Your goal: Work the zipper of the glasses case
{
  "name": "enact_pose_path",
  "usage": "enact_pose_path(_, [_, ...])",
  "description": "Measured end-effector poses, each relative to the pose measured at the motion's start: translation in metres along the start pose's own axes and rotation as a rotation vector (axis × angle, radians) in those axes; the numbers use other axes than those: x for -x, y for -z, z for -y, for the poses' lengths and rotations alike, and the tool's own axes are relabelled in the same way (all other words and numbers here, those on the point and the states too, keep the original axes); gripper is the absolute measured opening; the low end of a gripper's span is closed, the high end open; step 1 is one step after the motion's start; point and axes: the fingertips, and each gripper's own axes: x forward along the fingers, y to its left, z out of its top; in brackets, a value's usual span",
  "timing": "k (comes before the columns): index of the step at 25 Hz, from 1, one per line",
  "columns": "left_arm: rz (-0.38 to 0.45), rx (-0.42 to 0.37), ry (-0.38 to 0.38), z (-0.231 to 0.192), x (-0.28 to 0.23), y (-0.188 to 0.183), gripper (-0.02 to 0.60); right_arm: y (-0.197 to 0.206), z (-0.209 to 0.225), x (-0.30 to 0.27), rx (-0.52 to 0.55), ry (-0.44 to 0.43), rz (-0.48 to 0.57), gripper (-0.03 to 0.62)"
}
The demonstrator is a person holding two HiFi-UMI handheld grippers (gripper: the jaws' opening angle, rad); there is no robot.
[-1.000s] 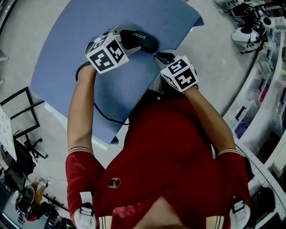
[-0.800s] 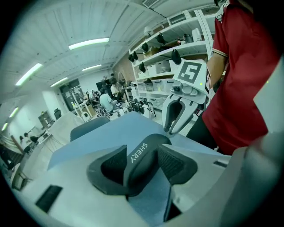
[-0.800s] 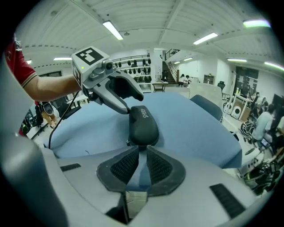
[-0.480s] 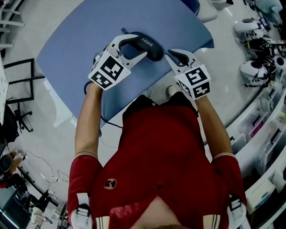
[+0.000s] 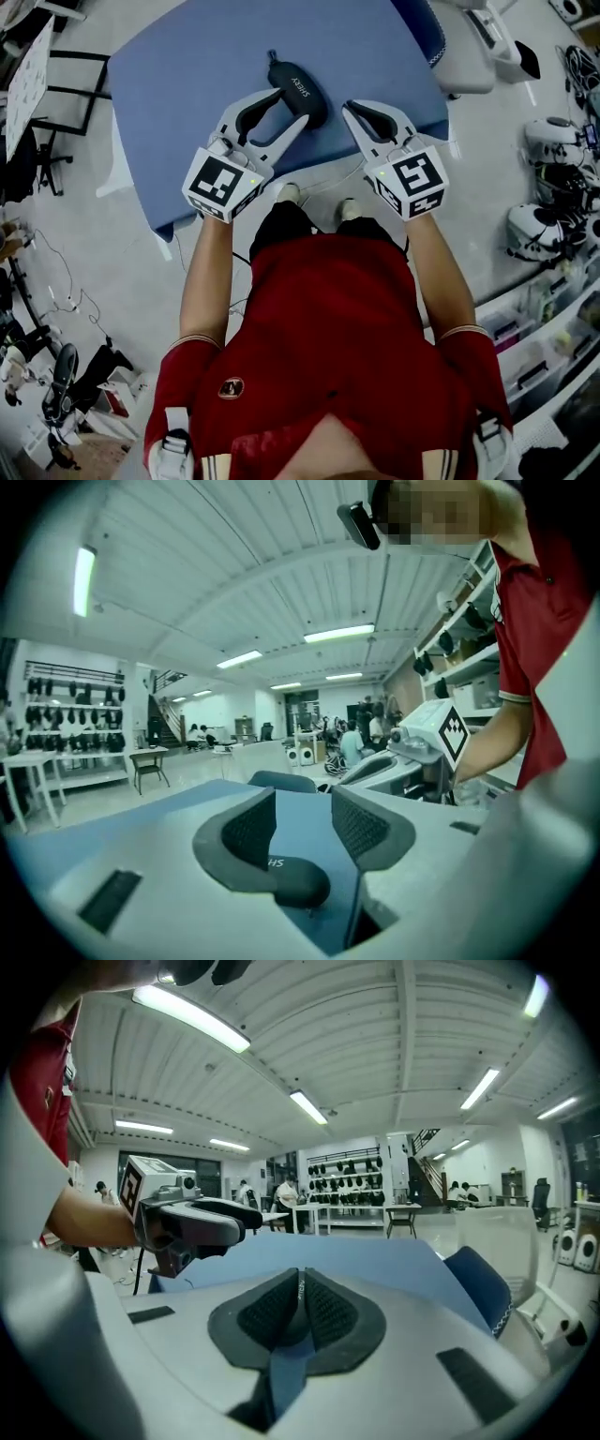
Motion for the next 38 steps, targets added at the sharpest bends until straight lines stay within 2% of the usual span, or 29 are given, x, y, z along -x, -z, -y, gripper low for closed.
enact_pose_path(4, [0.083, 0.084, -0.136, 0.016, 0.022, -0.016, 0.174, -0.021, -0.015, 0.013, 0.021, -0.096, 0.078, 0.01])
enact_pose_path(8, [0.163, 0.131, -0.246, 0.02, 0.051, -0.033, 0.133, -0.042, -0.039, 0.018, 0.034, -0.158, 0.146, 0.002])
enact_pose_path(16, [0.241, 0.165, -0.388, 0.021, 0.085, -0.036, 0.041, -0.069, -0.077, 0.03, 0.02, -0.232, 0.267, 0.0])
enact_pose_path(25, [0.29, 0.135, -0.435, 0.018, 0.112, -0.043, 0.008, -0.086, -0.107, 0.024, -0.007, -0.254, 0.318, -0.002])
enact_pose_path(30, [0.3, 0.115, -0.415, 0.022, 0.115, -0.044, 0.008, -0.087, -0.111, 0.024, -0.005, -0.228, 0.332, -0.002])
enact_pose_path(38, [0.307, 0.125, -0.384, 0.023, 0.115, -0.039, 0.008, -0.079, -0.114, 0.022, 0.005, -0.199, 0.309, -0.002])
